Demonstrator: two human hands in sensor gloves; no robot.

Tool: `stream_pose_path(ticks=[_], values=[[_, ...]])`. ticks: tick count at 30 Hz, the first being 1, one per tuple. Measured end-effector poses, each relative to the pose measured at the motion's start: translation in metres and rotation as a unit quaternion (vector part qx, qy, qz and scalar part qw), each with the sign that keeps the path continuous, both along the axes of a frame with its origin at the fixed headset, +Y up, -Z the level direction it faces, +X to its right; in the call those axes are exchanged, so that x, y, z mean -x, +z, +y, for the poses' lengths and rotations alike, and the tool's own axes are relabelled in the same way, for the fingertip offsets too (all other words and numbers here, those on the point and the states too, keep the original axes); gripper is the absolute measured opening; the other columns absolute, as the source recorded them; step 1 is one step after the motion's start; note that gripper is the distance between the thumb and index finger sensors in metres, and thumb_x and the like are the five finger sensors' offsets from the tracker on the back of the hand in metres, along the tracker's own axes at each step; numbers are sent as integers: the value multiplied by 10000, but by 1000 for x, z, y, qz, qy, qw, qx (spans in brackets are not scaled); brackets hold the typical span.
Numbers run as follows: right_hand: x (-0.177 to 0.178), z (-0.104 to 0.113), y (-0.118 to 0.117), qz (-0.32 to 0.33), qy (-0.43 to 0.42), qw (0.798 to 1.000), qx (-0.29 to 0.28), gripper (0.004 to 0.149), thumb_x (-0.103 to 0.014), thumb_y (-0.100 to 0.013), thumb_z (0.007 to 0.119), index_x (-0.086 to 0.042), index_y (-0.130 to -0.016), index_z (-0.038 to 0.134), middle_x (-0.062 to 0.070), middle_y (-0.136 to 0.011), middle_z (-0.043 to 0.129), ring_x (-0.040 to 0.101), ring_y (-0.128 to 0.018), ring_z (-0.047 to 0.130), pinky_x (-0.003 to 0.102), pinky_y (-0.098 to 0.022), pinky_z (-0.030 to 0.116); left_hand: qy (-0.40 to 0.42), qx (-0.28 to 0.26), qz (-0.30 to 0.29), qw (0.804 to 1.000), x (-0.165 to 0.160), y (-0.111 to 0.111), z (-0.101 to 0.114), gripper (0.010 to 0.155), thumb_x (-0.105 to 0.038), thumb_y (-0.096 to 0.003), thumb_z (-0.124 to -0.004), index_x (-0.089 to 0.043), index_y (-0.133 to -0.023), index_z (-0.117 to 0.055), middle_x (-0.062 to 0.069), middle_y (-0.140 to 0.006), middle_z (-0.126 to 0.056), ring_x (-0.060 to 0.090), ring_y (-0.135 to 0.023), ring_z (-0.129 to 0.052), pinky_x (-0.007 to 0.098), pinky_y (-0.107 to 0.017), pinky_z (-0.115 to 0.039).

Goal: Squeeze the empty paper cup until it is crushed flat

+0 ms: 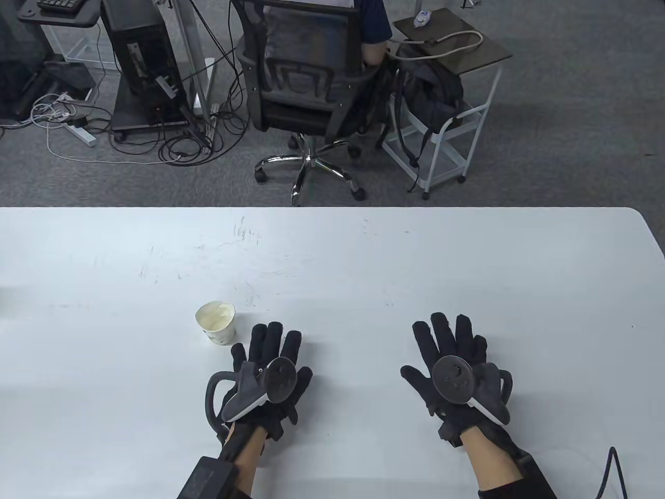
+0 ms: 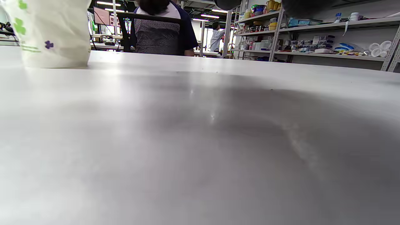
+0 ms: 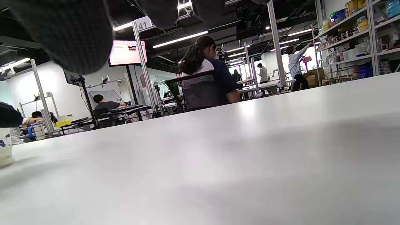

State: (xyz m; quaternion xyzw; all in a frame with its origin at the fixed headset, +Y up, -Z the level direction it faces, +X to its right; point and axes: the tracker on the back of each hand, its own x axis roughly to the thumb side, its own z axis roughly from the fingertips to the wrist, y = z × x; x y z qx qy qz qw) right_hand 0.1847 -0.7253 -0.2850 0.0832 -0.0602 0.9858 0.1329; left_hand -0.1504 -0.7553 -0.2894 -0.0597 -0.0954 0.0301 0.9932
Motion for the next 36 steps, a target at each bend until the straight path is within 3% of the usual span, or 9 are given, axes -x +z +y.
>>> stream_pose_path(ticks=[10, 16, 20, 25, 31, 33, 36], values=[[7, -3, -1, 23, 9, 1000, -3, 820, -621, -438, 783, -323, -1096, 395, 61, -1192, 341, 496, -1045, 256, 723, -680, 325, 11, -9, 39, 999, 10, -8, 19, 743, -696, -593, -600, -346, -1204, -363, 36, -1273, -232, 326, -1159, -158, 686, -755, -308], [7, -4, -3, 26, -3, 1000, -2, 816, -617, -439, 785, -323, -1096, 401, 66, -1192, 342, 498, -1045, 250, 726, -681, 316, -40, -2, 132, 991, 28, -39, 49, 765, -743, -577, -604, -413, -1207, -324, -14, -1294, -199, 287, -1197, -136, 707, -773, -245], [6, -5, -5, 27, -2, 1000, 4, 807, -602, -444, 791, -323, -1096, 405, 66, -1192, 344, 501, -1044, 249, 729, -680, 315, -62, 18, 187, 980, 47, -64, 56, 775, -759, -565, -627, -452, -1203, -311, -39, -1302, -181, 330, -1207, -141, 730, -786, -248], [3, -5, -7, 23, -9, 1000, 7, 804, -602, -444, 790, -326, -1096, 408, 68, -1193, 344, 505, -1043, 256, 728, -680, 318, -65, 64, 246, 965, 69, -89, 44, 786, -774, -562, -632, -503, -1195, -251, -43, -1293, -83, 382, -1208, -172, 717, -819, -371], [1, -6, -8, 21, -10, 1000, 14, 802, -597, -445, 792, -328, -1095, 409, 68, -1192, 347, 512, -1042, 254, 729, -679, 317, -66, 100, 270, 955, 84, -94, 25, 792, -786, -555, -630, -546, -1178, -204, -37, -1289, -76, 395, -1207, -232, 672, -819, -504], [1, -6, -8, 20, -11, 1000, 15, 797, -592, -447, 793, -327, -1095, 413, 70, -1191, 351, 513, -1040, 260, 729, -678, 319, -68, 101, 266, 956, 85, -93, 22, 780, -777, -557, -631, -541, -1179, -223, -58, -1294, -110, 363, -1214, -290, 621, -818, -559], [1, -6, -6, 22, -8, 1000, 14, 795, -590, -446, 795, -328, -1094, 417, 71, -1190, 356, 515, -1040, 266, 727, -677, 326, -52, 82, 270, 958, 86, -89, 22, 682, -701, -583, -638, -488, -1164, -350, -74, -1279, -302, 327, -1136, -532, 469, -749, -693]])
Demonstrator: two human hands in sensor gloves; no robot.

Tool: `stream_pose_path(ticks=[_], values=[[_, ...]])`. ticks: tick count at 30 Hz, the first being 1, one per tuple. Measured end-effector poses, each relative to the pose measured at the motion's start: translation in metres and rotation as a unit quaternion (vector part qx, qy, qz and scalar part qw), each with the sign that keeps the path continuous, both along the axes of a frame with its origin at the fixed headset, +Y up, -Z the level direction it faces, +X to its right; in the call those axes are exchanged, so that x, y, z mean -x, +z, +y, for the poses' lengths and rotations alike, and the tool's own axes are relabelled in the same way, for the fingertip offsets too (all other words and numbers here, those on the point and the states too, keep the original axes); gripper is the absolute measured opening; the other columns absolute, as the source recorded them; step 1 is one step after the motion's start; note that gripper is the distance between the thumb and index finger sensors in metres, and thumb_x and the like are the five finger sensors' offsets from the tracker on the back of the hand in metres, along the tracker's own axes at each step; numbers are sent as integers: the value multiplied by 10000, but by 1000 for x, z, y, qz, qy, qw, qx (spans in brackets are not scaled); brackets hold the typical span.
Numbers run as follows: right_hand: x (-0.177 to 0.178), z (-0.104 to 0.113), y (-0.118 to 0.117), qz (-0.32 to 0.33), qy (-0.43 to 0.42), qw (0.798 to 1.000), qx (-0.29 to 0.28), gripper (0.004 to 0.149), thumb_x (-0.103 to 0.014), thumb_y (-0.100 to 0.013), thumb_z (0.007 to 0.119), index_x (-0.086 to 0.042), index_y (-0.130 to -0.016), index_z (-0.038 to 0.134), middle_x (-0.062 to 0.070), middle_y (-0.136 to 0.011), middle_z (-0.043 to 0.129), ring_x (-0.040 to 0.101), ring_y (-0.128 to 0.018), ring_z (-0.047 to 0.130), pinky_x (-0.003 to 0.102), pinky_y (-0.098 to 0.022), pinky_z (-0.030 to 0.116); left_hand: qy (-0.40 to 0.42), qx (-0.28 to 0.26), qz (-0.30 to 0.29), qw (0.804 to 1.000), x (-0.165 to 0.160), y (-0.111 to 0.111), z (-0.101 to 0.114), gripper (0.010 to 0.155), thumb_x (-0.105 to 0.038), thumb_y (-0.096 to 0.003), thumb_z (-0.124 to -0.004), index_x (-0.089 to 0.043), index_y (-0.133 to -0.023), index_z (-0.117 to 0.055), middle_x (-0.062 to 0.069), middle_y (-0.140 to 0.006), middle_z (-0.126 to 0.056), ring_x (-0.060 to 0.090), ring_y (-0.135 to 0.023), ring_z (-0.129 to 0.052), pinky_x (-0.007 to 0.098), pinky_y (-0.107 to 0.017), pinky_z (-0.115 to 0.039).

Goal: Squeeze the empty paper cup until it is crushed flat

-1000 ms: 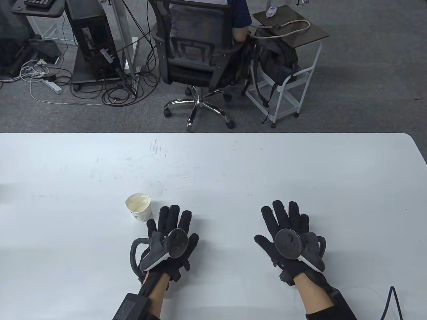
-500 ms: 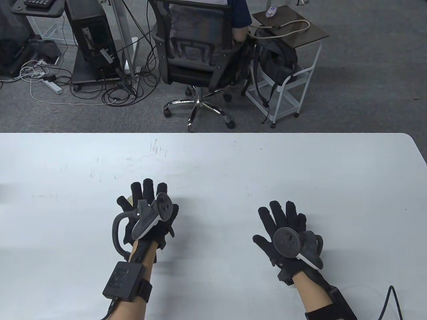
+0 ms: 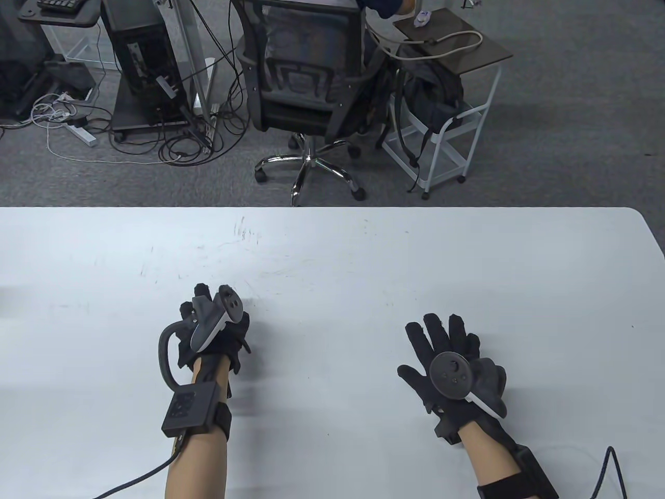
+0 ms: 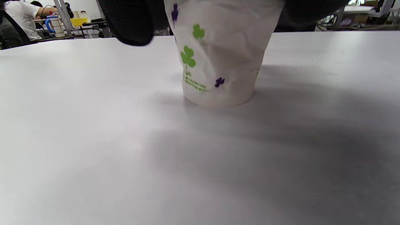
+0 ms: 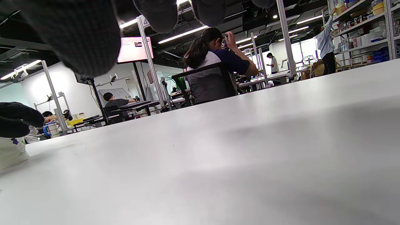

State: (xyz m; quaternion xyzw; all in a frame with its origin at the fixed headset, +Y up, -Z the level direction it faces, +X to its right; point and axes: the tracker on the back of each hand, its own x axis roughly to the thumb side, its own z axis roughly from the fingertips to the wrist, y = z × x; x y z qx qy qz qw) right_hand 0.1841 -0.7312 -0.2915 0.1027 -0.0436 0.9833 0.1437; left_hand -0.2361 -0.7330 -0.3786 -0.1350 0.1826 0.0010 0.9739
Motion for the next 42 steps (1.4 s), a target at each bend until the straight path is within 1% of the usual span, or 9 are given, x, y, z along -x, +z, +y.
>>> stream_pose_path(ticks=[3, 6, 11, 19, 22, 30, 35, 38, 42], values=[[-1, 1, 1, 0, -2, 1000, -2, 796, -589, -444, 795, -327, -1093, 419, 73, -1189, 360, 515, -1039, 270, 727, -677, 326, 5, -18, -18, 1000, -3, 6, 6, 614, -647, -592, -643, -440, -1133, -440, -37, -1239, -409, 309, -1066, -640, 412, -684, -752], [-2, 1, 1, 0, -3, 1000, -4, 794, -592, -444, 794, -326, -1093, 420, 72, -1189, 362, 516, -1038, 276, 727, -676, 330, 22, -72, -49, 996, -9, 17, 19, 613, -627, -584, -650, -397, -1125, -476, 15, -1209, -478, 288, -997, -736, 386, -626, -796], [-5, -1, 1, 0, -4, 1000, 4, 795, -593, -442, 794, -324, -1092, 424, 75, -1187, 371, 516, -1039, 287, 727, -675, 332, 111, -130, -81, 982, -25, 40, 39, 631, -634, -581, -635, -363, -1130, -482, 34, -1178, -537, 285, -945, -791, 369, -587, -821], [-7, -3, -1, -3, -18, 1000, 10, 793, -594, -443, 792, -318, -1091, 429, 77, -1186, 371, 517, -1037, 296, 728, -674, 334, 302, -242, -99, 917, -60, 85, 32, 640, -637, -586, -636, -333, -1133, -501, 44, -1144, -593, 287, -911, -822, 367, -557, -833], [-7, -2, 1, -1, -21, 1000, 4, 792, -594, -442, 792, -317, -1091, 432, 78, -1184, 376, 518, -1036, 300, 728, -674, 337, 349, -240, -108, 899, -66, 90, 23, 643, -643, -593, -622, -334, -1140, -479, 40, -1152, -576, 284, -921, -811, 362, -565, -828], [-5, -4, 2, 6, -59, 998, 7, 786, -601, -438, 787, -306, -1086, 454, 85, -1177, 401, 517, -1032, 330, 724, -672, 350, 398, -227, -118, 881, -65, 93, -2, 652, -651, -602, -605, -329, -1150, -456, 36, -1160, -565, 276, -922, -811, 352, -570, -826], [-4, -2, 6, 11, -125, 992, -24, 763, -607, -435, 779, -291, -1070, 498, 79, -1155, 482, 504, -1021, 423, 713, -667, 393, 483, -199, -127, 843, -62, 90, -11, 651, -670, -614, -574, -351, -1158, -415, 10, -1178, -532, 244, -953, -790, 333, -611, -813], [-2, 0, 10, 2, -220, 974, -51, 735, -602, -440, 774, -269, -1053, 541, 77, -1118, 580, 487, -994, 534, 706, -655, 447, 538, -172, -124, 816, -60, 88, -22, 660, -682, -621, -556, -349, -1165, -388, -2, -1186, -518, 232, -965, -783, 326, -625, -810], [13, 12, 6, -35, -357, 934, -13, 732, -599, -445, 767, -255, -1051, 543, 84, -1101, 608, 481, -974, 586, 697, -649, 485, 629, -164, -103, 753, -55, 87, -26, 659, -684, -630, -542, -348, -1169, -365, -10, -1188, -507, 234, -980, -762, 345, -652, -789]])
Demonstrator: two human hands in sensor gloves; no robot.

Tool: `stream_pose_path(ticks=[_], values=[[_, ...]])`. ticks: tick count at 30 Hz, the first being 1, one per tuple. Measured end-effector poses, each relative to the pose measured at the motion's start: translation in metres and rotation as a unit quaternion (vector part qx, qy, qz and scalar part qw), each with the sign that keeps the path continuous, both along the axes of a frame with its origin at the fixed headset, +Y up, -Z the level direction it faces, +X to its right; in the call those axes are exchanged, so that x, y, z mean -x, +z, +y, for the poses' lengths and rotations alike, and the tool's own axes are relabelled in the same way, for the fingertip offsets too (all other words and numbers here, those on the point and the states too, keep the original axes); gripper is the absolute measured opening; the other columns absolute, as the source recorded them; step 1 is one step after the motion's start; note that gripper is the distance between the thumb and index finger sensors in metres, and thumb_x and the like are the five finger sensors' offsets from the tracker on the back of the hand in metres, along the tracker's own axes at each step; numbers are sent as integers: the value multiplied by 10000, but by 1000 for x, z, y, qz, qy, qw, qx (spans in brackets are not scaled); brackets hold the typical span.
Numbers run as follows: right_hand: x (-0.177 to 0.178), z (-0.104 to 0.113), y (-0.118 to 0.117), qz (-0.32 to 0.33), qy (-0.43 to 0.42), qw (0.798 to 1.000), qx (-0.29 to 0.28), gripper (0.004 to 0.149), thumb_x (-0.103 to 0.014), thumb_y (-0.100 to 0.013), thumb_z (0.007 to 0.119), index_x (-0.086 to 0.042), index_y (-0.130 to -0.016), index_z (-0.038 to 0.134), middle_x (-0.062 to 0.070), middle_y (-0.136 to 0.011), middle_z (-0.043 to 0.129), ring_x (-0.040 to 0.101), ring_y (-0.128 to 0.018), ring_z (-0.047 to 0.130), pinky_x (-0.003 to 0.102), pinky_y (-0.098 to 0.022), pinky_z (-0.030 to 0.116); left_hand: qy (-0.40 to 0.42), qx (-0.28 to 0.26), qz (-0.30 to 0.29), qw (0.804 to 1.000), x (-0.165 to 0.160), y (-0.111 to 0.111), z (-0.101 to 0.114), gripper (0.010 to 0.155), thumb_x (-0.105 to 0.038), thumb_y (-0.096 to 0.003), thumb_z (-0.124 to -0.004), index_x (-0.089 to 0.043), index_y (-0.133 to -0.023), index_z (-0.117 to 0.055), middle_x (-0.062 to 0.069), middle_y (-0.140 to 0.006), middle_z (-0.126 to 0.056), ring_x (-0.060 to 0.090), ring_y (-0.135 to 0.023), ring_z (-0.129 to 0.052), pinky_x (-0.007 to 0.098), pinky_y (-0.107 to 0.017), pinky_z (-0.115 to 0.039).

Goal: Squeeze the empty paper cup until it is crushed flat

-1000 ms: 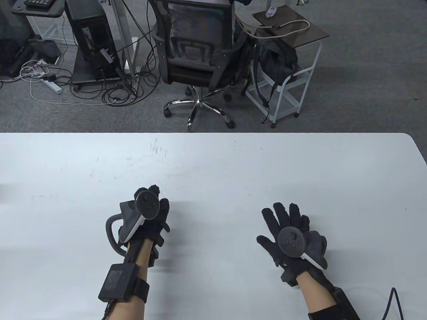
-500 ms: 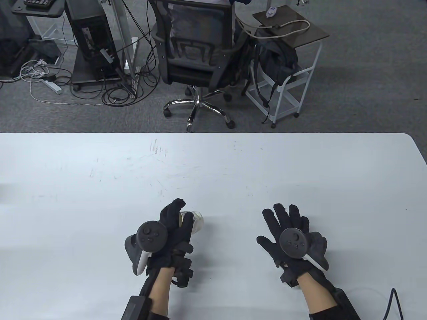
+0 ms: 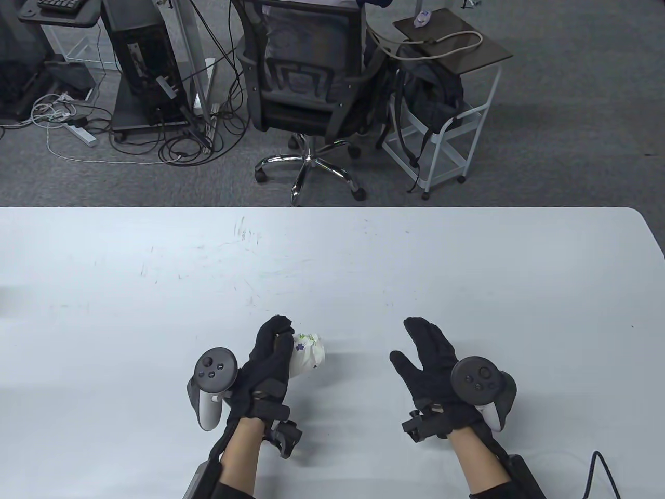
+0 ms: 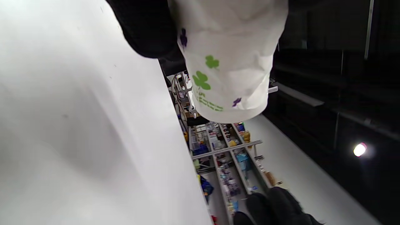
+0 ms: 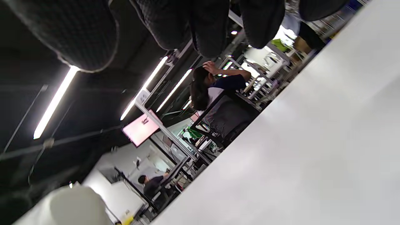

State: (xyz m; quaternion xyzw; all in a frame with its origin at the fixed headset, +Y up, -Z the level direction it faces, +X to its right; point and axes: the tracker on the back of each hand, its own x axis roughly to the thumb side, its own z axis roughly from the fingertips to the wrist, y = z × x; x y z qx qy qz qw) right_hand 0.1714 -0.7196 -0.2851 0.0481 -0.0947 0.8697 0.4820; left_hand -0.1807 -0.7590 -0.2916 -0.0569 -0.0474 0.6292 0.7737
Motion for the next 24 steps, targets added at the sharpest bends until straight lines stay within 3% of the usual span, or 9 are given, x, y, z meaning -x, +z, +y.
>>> stream_pose_path(ticks=[5, 8, 12, 17, 21, 24], values=[[26, 19, -9, 7, -88, 996, 24, 737, -601, -454, 757, -247, -1058, 526, 93, -1103, 593, 473, -967, 597, 689, -651, 494, 47, 0, -23, 999, -5, 1, -1, 658, -688, -635, -527, -354, -1172, -345, -22, -1196, -481, 231, -995, -742, 359, -677, -767], [39, 20, -10, 14, -98, 995, 14, 736, -604, -455, 755, -249, -1057, 527, 91, -1102, 594, 468, -964, 603, 685, -650, 501, 46, -4, -38, 998, -11, 1, 0, 654, -689, -636, -525, -355, -1171, -350, -25, -1195, -487, 228, -993, -746, 360, -678, -767], [57, 4, -7, 34, -138, 990, 17, 743, -616, -454, 744, -247, -1058, 518, 97, -1108, 569, 465, -965, 594, 675, -646, 520, 44, -13, -69, 997, -21, 2, 4, 657, -694, -632, -526, -349, -1169, -368, -45, -1149, -558, 218, -981, -765, 362, -676, -769], [75, -21, 2, 73, -252, 964, 42, 788, -646, -446, 711, -251, -1072, 443, 114, -1132, 464, 477, -974, 548, 662, -643, 540, 42, -17, -102, 994, -37, 5, 8, 653, -694, -632, -527, -352, -1167, -377, -47, -1149, -560, 218, -988, -758, 365, -682, -764], [82, -30, 6, 125, -291, 947, 60, 827, -665, -441, 668, -254, -1080, 344, 116, -1154, 354, 495, -994, 474, 671, -648, 521, 11, -27, -124, 992, -50, 8, 9, 652, -690, -635, -524, -354, -1170, -362, -46, -1161, -538, 220, -1019, -726, 373, -708, -750], [88, -31, 6, 157, -268, 949, 50, 838, -685, -442, 615, -255, -1080, 284, 88, -1166, 304, 480, -1025, 385, 667, -660, 505, 15, -22, -144, 989, -62, 11, 8, 670, -674, -643, -488, -350, -1181, -254, -26, -1227, -345, 249, -1125, -552, 375, -798, -676]])
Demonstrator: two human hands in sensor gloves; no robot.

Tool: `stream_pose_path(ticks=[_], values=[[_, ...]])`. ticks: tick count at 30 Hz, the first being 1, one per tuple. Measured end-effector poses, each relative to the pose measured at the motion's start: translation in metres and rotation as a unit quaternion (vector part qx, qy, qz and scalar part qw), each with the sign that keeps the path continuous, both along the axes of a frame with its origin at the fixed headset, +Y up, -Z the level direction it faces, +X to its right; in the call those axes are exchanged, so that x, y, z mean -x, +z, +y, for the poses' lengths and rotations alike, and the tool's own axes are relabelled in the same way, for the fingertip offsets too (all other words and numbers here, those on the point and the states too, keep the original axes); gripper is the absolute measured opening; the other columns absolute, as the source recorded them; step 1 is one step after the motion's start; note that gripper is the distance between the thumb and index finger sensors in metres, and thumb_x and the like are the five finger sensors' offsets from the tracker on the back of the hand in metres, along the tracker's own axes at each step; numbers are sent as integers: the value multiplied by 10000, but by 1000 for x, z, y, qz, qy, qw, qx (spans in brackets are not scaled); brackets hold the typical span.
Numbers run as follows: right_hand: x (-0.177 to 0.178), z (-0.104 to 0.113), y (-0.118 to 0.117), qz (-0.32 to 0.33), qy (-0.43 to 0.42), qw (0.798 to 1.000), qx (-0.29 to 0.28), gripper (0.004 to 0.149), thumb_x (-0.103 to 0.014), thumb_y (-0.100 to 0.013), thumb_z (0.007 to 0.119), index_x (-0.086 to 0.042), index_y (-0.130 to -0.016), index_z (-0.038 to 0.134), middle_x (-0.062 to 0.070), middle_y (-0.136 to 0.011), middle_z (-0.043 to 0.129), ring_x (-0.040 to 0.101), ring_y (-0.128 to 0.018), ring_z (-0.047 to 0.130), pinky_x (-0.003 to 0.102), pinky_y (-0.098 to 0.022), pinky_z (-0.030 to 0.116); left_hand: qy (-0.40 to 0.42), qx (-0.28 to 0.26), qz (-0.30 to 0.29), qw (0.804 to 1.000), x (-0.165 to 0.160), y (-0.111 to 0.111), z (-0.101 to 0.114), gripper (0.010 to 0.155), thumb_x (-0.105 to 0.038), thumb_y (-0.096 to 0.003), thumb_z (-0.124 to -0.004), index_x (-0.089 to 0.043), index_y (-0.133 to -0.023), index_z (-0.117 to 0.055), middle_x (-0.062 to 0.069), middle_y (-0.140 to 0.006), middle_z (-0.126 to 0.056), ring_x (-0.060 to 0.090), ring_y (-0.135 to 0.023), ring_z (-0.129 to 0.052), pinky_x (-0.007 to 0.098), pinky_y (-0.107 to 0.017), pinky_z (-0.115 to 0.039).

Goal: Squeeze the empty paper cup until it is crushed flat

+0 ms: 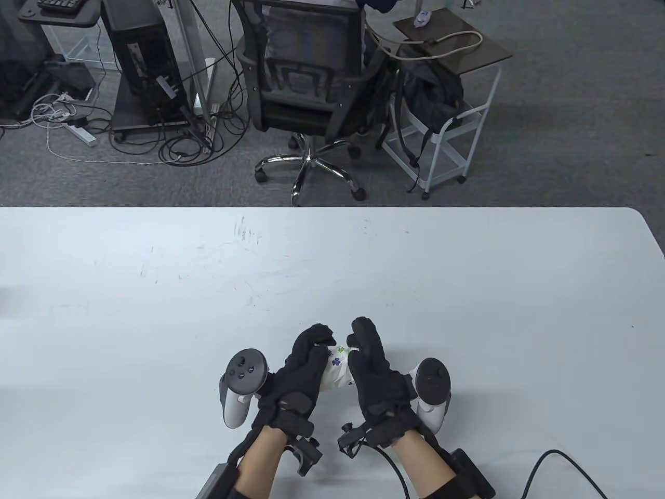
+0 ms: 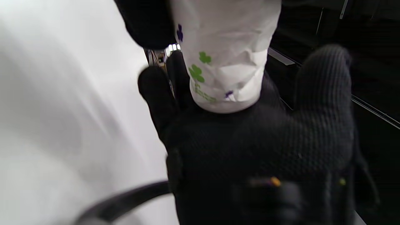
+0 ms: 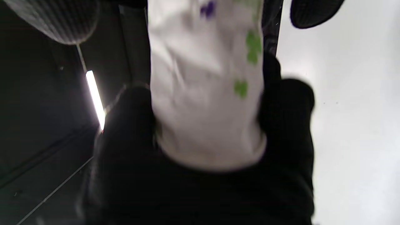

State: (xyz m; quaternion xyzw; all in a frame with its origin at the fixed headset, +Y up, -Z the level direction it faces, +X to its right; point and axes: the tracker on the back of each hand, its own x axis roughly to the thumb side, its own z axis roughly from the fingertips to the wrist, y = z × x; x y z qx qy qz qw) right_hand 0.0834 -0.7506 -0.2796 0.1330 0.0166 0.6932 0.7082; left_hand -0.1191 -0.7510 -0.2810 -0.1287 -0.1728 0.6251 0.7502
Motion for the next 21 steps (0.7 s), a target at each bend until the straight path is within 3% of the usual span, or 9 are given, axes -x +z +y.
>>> stream_pose_path(ticks=[4, 7, 9, 10, 11, 14, 18, 20, 21], values=[[10, 0, 2, 34, -16, 999, -6, 852, -720, -433, 525, -287, -1066, 153, 23, -1172, 164, 455, -1036, 180, 668, -685, 432, 61, 20, -32, 997, -11, 4, -1, 751, -708, -622, -418, -341, -1157, -40, -22, -1241, -28, 269, -1181, -114, 517, -882, -364], [22, 1, 5, 77, -34, 996, -2, 843, -731, -421, 487, -315, -1063, 131, -12, -1171, 101, 421, -1024, 63, 685, -692, 332, 86, 18, -82, 993, -21, 5, -2, 809, -760, -594, -352, -345, -1097, 125, -27, -1190, 173, 259, -1124, 120, 584, -832, -170], [33, -1, 7, 118, 12, 993, -18, 846, -745, -403, 444, -321, -1062, 127, -47, -1165, 66, 394, -1007, -11, 689, -684, 234, 87, 9, -126, 988, -30, 7, 1, 823, -769, -588, -318, -342, -1063, 201, -28, -1151, 270, 260, -1064, 251, 636, -753, -21], [36, -1, 9, 160, 41, 986, -28, 847, -777, -407, 343, -321, -1034, 1, -46, -1131, -72, 403, -972, -84, 679, -661, 178, 57, -7, -121, 991, -26, 9, 1, 841, -798, -570, -266, -327, -1035, 254, -2, -1127, 301, 286, -1044, 268, 652, -730, -27], [40, 2, 11, 180, 22, 983, -21, 867, -788, -399, 327, -313, -1013, -58, -35, -1110, -122, 409, -957, -116, 679, -646, 137, 68, -11, -96, 993, -26, 10, 2, 831, -797, -579, -254, -319, -1065, 219, 12, -1159, 254, 300, -1075, 216, 664, -742, -77], [45, 5, 14, 202, -6, 979, -8, 866, -807, -388, 344, -352, -957, -124, -71, -1047, -222, 405, -904, -199, 663, -603, 34, 102, 0, -120, 988, -27, 11, 7, 816, -784, -588, -300, -360, -1080, 194, 2, -1160, 262, 309, -1065, 254, 698, -716, -10], [38, 1, 14, 199, 81, 977, -6, 889, -824, -386, 311, -329, -940, -178, -64, -1033, -249, 464, -882, -182, 686, -616, 88, 79, 27, -104, 991, -26, 8, 0, 781, -690, -651, -403, -351, -1096, 142, 37, -1185, 176, 368, -1089, 149, 711, -743, -116], [31, 3, 11, 171, 85, 982, 1, 884, -811, -378, 363, -334, -981, -75, -57, -1087, -129, 465, -911, -129, 694, -620, 102, 23, 17, -88, 996, -25, 6, 4, 772, -659, -650, -435, -341, -1099, 107, 87, -1204, 87, 387, -1128, 17, 692, -787, -266], [26, 4, 9, 159, 121, 980, -6, 886, -808, -374, 368, -334, -1004, -35, -37, -1117, -69, 477, -922, -105, 712, -615, 109, -23, 4, -72, 997, -23, 5, 7, 774, -661, -652, -426, -324, -1109, 100, 113, -1213, 41, 407, -1143, -110, 617, -804, -443]])
